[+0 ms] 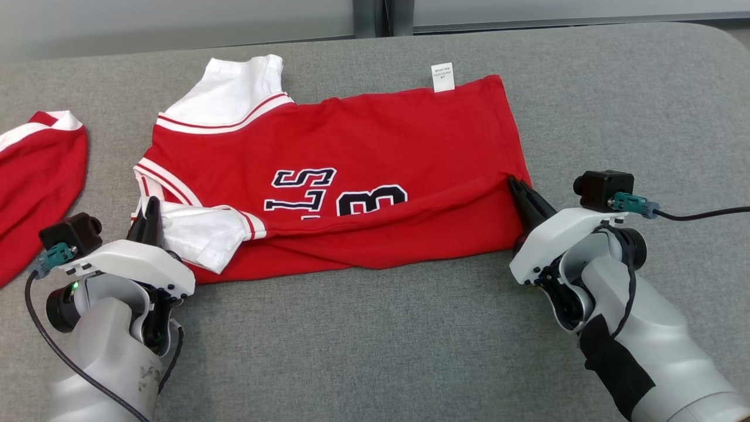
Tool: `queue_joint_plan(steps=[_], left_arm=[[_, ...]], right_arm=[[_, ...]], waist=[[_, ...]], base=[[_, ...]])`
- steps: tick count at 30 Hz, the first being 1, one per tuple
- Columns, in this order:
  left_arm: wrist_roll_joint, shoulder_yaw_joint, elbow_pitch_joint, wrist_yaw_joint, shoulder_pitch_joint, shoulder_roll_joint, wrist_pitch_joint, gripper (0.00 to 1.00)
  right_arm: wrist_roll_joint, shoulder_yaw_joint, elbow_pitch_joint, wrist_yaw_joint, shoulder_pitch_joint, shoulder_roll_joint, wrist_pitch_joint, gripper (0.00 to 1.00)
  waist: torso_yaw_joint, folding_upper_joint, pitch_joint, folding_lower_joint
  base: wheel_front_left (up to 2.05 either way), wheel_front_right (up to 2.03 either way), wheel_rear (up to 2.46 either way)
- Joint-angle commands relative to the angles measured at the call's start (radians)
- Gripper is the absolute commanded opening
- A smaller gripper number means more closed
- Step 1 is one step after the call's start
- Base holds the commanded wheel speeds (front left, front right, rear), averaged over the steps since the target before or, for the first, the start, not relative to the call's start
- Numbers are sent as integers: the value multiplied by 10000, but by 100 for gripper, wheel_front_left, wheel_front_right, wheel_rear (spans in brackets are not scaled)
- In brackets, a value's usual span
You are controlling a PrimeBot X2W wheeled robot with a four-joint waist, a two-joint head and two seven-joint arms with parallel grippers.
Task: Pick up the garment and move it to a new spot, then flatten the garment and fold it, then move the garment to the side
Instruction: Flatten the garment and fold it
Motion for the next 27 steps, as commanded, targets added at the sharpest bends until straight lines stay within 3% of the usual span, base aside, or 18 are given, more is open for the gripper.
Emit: queue_joint_plan(steps=[1, 3, 4, 5, 6, 7, 10, 19, 27], left_arm=[[29, -2, 83, -49, -158, 26, -47, 0], [98, -71, 186, -72, -233, 14, -81, 0], [159, -113, 201, -77, -244, 23, -96, 38], [198, -128, 190, -82, -239, 21, -91, 99], [239, -92, 117, -87, -214, 11, -97, 100], [312, -5, -74, -86, -168, 33, -99, 100], [578, 369, -875, -71, 334, -66, -95, 100], [1429, 1597, -3348, 18, 2186, -531, -98, 100], [2418, 2135, -4900, 14, 3588, -806, -85, 100]], right_arm=[[86, 55, 76, 1, -90, -12, -118, 0], [190, 182, 172, 1, -173, -4, -163, 0], [233, 235, 218, 1, -212, -4, -191, 0], [285, 282, 253, 1, -237, -6, -209, 33], [299, 316, 283, 1, -243, -32, -212, 93], [323, 347, 311, 1, -239, -51, -233, 100], [266, 430, 178, 1, -178, -251, -287, 100], [-750, -563, -1453, 1, 918, -902, -268, 100], [-1722, -1274, -2614, 1, 2115, -1056, -268, 100]], waist=[[11, 0, 13, 0], [29, 0, 23, 0], [41, 0, 17, 0], [51, 0, 4, 0], [66, 0, -14, 0], [82, 0, -36, 0], [146, 0, -186, 0], [272, 0, -659, 0], [357, 0, -881, 0]], base=[[0, 0, 0], [0, 0, 0], [0, 0, 0], [0, 0, 0], [0, 0, 0], [0, 0, 0], [0, 0, 0], [0, 0, 0], [0, 0, 0]])
